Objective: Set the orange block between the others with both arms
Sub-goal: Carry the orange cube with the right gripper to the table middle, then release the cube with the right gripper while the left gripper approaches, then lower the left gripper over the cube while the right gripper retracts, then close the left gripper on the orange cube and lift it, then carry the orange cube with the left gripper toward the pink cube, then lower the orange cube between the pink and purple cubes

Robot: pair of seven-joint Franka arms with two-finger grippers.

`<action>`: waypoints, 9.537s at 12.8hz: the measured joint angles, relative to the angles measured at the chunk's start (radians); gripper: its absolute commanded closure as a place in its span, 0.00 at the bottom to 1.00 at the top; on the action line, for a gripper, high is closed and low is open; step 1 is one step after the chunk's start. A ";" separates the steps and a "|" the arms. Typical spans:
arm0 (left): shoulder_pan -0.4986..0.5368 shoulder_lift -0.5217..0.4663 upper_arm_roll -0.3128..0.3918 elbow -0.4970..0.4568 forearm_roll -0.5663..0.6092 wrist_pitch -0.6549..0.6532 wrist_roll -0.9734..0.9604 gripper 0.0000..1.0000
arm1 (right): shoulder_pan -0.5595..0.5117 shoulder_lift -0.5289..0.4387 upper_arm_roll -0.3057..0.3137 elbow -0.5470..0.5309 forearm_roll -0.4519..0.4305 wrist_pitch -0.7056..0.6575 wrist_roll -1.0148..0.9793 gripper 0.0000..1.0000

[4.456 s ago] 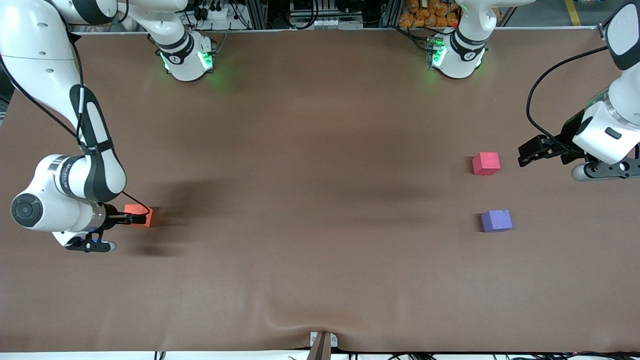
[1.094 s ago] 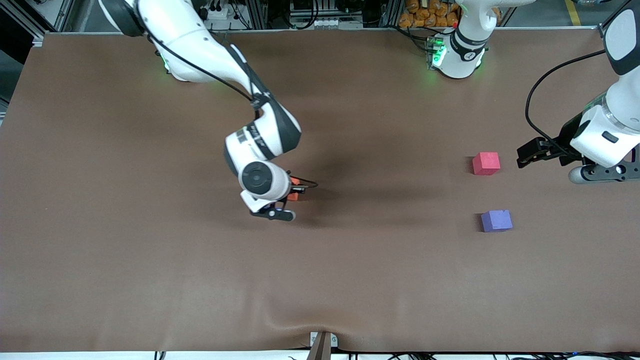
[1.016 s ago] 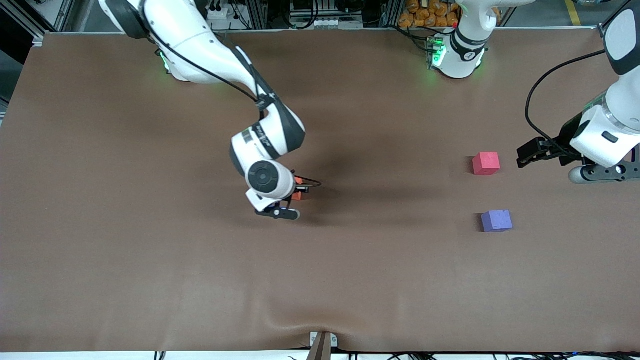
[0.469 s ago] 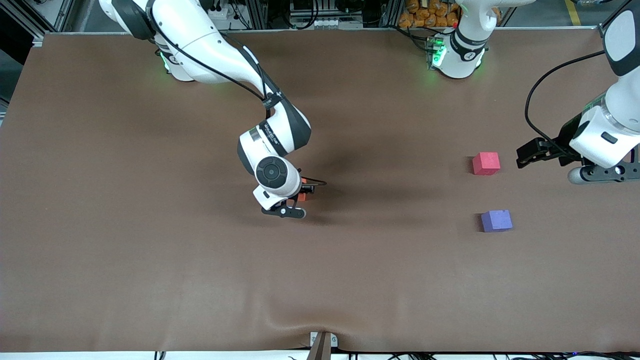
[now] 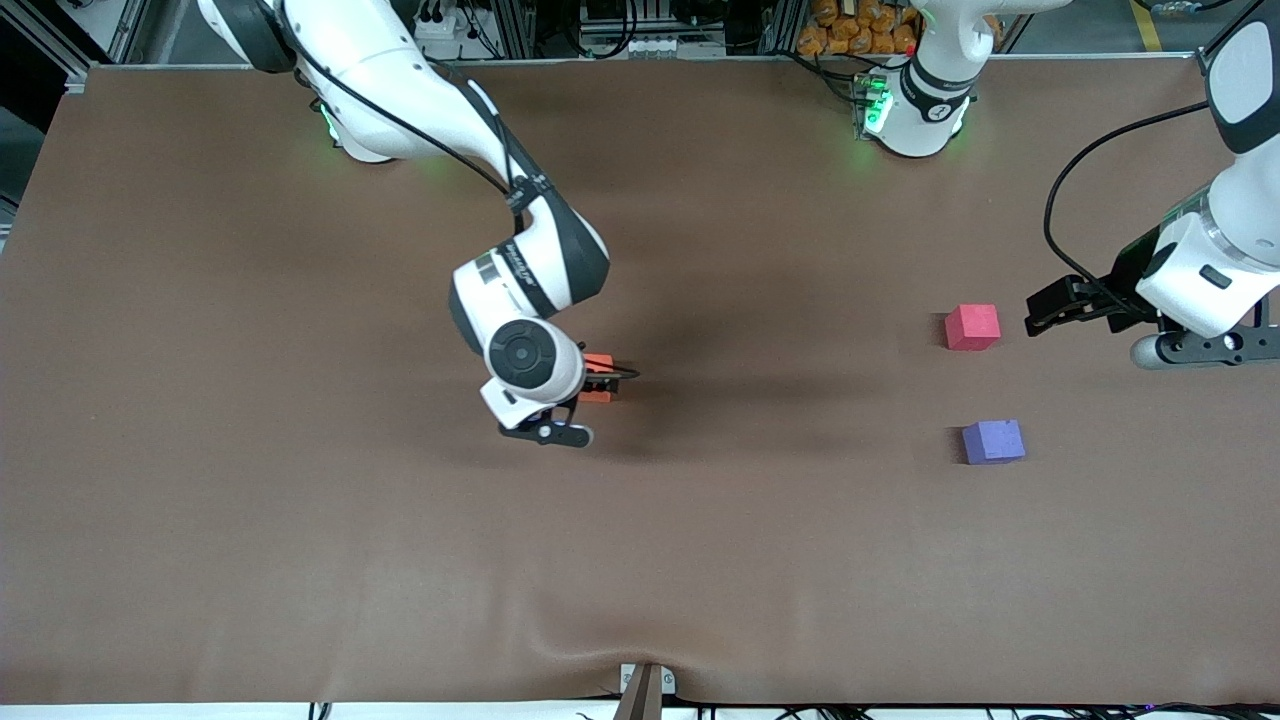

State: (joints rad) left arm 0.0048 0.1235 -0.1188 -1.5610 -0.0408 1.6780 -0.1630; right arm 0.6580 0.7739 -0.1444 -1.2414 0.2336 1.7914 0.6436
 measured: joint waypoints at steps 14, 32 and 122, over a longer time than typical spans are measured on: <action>-0.255 0.166 -0.022 0.072 -0.003 0.071 -0.330 0.00 | -0.370 -0.209 -0.073 0.040 -0.004 -0.411 -0.483 0.00; -0.699 0.548 0.041 0.174 -0.003 0.490 -0.671 0.00 | -0.527 -0.582 -0.071 -0.442 -0.140 -0.410 -0.963 0.00; -0.056 0.115 0.190 -0.812 0.077 1.044 0.166 0.68 | -0.623 -0.765 0.048 -0.318 -0.238 -0.248 -0.666 0.00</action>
State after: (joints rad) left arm -0.0508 0.2388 0.0711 -2.3732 0.0359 2.7220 0.0029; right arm 0.0348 0.0094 -0.0964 -1.5599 -0.0043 1.5434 -0.0222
